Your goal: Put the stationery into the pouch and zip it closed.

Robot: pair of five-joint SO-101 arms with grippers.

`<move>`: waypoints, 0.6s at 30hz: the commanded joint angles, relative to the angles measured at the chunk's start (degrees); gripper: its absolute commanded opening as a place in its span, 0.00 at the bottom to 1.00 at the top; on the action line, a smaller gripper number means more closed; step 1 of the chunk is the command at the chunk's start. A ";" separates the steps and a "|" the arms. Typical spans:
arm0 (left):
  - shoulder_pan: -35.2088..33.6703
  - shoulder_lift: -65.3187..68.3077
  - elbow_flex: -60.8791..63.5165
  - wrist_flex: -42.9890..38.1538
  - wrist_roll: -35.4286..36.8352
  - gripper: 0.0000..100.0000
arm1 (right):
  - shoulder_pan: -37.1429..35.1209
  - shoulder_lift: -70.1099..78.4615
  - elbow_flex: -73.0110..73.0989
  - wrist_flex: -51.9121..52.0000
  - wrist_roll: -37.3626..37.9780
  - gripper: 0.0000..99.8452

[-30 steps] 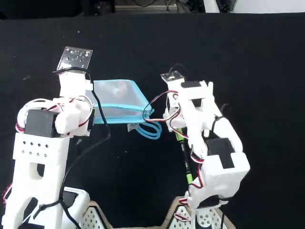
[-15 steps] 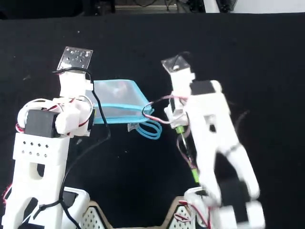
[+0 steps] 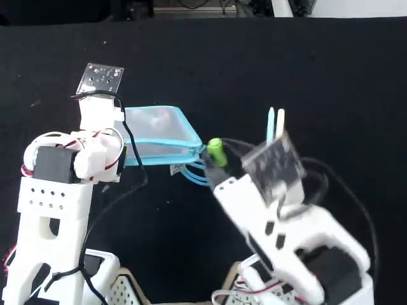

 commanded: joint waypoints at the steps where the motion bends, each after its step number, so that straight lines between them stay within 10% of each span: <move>1: 0.84 -1.05 -0.66 -0.09 0.00 0.03 | -5.80 -5.76 4.62 -9.14 0.00 0.01; 18: 0.84 -1.05 -0.57 0.18 0.00 0.03 | -12.40 -17.71 36.00 -58.99 0.26 0.01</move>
